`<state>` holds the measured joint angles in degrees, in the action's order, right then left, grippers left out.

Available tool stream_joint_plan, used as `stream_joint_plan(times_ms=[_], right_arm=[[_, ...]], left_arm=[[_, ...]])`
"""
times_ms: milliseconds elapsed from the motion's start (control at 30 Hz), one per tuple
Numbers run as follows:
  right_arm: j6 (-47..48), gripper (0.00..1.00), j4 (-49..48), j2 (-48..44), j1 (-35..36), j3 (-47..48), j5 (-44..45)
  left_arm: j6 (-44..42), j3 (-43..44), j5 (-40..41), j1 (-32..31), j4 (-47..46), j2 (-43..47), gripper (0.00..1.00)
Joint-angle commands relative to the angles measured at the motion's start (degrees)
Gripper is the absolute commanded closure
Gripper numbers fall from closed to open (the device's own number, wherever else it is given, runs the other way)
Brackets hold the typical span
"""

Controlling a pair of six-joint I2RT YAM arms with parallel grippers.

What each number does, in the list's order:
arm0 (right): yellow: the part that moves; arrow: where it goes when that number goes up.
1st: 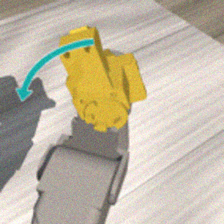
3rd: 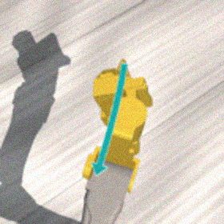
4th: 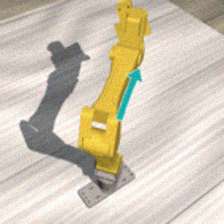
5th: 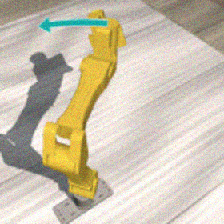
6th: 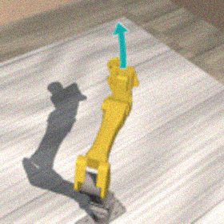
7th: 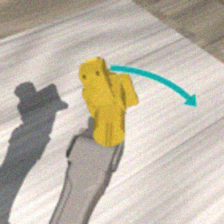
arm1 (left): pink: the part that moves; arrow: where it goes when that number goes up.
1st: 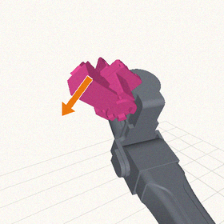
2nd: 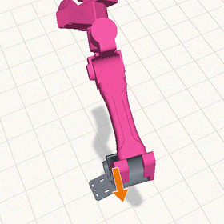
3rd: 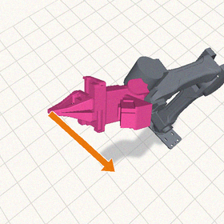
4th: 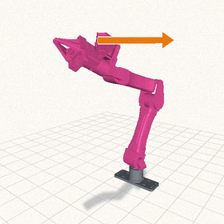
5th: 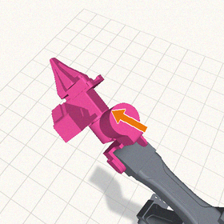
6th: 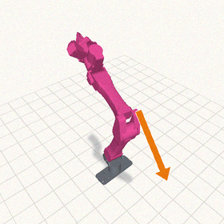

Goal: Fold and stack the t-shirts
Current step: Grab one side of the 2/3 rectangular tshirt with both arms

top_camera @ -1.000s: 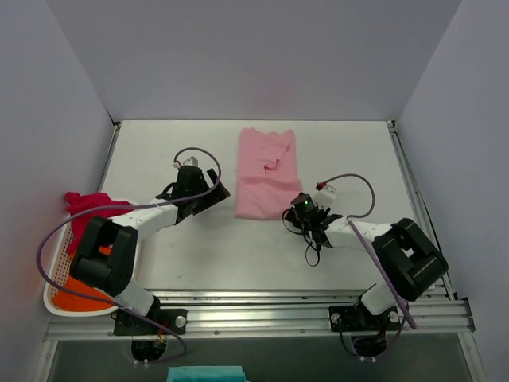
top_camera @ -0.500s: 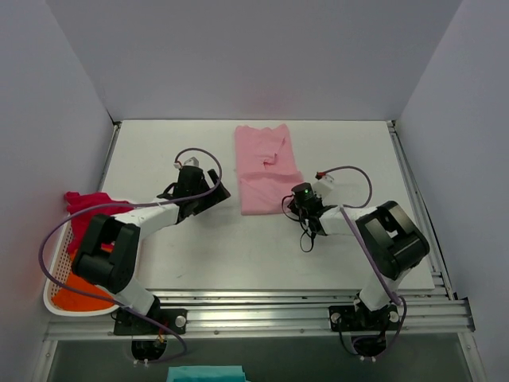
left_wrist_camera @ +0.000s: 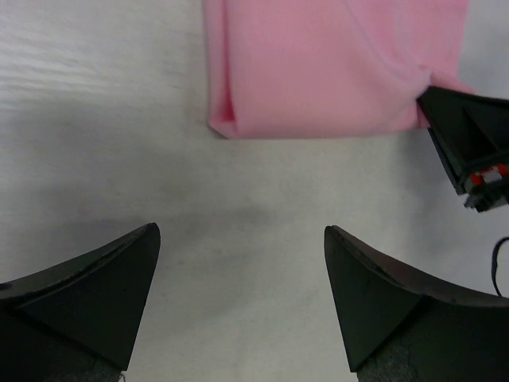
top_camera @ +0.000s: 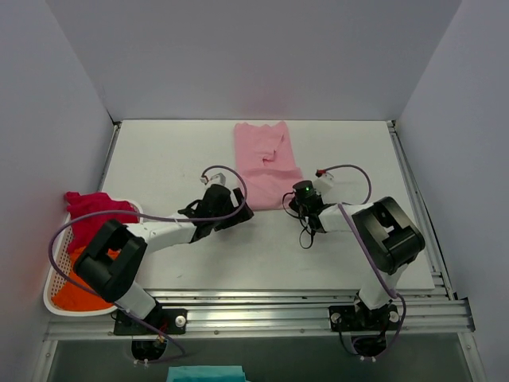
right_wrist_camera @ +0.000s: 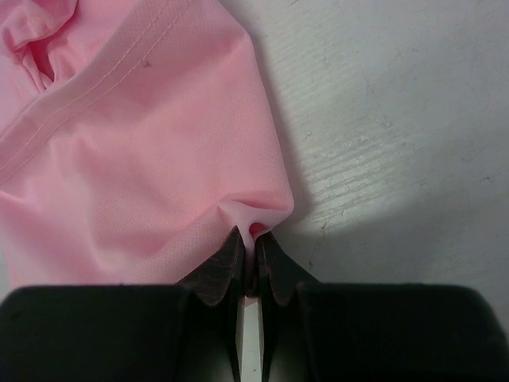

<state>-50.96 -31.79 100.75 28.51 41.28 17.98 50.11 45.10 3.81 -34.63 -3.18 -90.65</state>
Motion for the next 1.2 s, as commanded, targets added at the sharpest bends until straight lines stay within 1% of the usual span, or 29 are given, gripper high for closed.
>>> stream_joint_plan(times_ms=[0, 67, 200, 467, 567, 800, 900, 933, 1000, 1033, 1133, 1167], right_arm=[[0.4, 1.00, 7.3, -0.7, 1.1, -2.9, -2.0], [0.4, 1.00, 8.1, -2.1, 1.5, -3.1, -1.5], [0.4, 1.00, 9.6, -4.5, 2.1, -3.5, -1.1], [0.4, 1.00, 10.3, -7.4, 2.6, -4.5, -0.8], [0.4, 1.00, 10.3, -7.7, 2.7, -4.8, -0.9], [0.3, 1.00, 9.5, -8.0, 2.9, -5.2, -0.8], [0.2, 1.00, 8.9, -7.4, 2.9, -5.4, -1.1], [0.1, 1.00, 8.8, -7.3, 3.0, -5.3, -1.4], [0.1, 1.00, 8.7, -7.6, 3.1, -5.4, -1.5], [-0.1, 1.00, 8.7, -8.2, 3.2, -5.6, -1.7], [-0.1, 1.00, 9.2, -11.0, 3.8, -6.2, -2.1], [-0.2, 1.00, 10.3, -12.1, 4.4, -6.7, -1.7]], left_arm=[[4.3, 0.4, 7.2, -5.5, -3.4, 2.4, 0.07], [6.3, 0.4, 8.7, -6.8, -4.1, 1.4, 0.07], [7.8, 0.8, 10.4, -6.9, -7.5, -3.2, 0.07], [10.8, 2.9, 15.8, -6.8, -6.5, -8.1, 0.07], [11.6, 3.2, 16.0, -6.7, -8.1, -10.5, 0.08], [11.7, 5.5, 13.6, -6.7, -9.5, -14.6, 0.15], [11.2, 5.3, 12.9, -6.6, -10.7, -15.2, 0.25], [11.2, 5.1, 12.9, -6.6, -10.8, -15.1, 0.38], [11.1, 4.7, 13.0, -6.5, -10.9, -14.6, 0.52], [11.0, 4.5, 13.1, -6.5, -10.8, -14.4, 0.69], [10.6, 3.3, 13.5, -6.2, -10.4, -12.5, 0.89], [10.4, 3.0, 13.9, -6.2, -9.0, -10.6, 0.97]])
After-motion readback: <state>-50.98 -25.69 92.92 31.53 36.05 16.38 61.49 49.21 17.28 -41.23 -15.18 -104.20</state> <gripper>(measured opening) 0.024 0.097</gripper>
